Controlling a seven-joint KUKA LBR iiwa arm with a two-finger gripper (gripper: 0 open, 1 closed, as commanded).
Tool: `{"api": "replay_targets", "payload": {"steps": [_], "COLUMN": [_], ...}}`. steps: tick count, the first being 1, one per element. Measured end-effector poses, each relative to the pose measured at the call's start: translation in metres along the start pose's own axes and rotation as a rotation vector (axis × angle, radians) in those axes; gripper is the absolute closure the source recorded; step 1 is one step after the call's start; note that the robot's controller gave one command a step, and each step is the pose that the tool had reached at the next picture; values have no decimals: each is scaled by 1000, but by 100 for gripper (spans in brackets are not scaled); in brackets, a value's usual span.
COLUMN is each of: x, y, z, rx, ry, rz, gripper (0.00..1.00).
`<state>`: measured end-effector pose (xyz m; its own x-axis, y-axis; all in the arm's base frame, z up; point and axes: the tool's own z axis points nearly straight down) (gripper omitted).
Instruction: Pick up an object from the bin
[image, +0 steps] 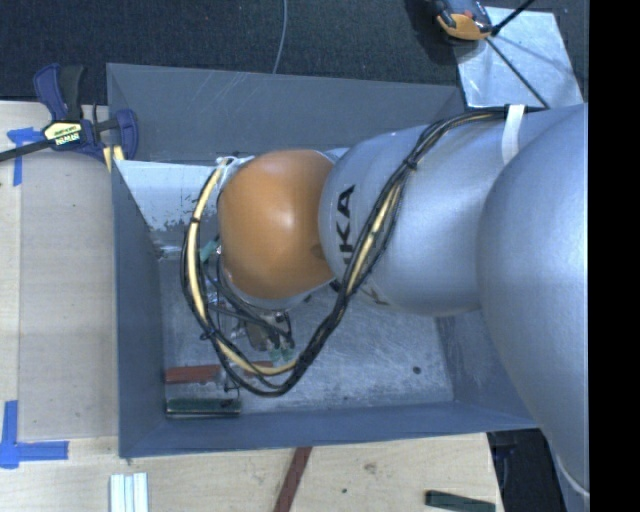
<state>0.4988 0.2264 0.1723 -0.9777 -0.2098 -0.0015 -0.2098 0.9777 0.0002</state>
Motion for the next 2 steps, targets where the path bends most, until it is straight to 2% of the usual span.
{"api": "replay_targets", "payload": {"steps": [1, 2], "x": [-13, -7], "y": [-5, -7], "z": [-27, 9], "rx": [0, 0], "ry": [-1, -11], "rz": [-237, -392], "gripper": [0, 0]}}
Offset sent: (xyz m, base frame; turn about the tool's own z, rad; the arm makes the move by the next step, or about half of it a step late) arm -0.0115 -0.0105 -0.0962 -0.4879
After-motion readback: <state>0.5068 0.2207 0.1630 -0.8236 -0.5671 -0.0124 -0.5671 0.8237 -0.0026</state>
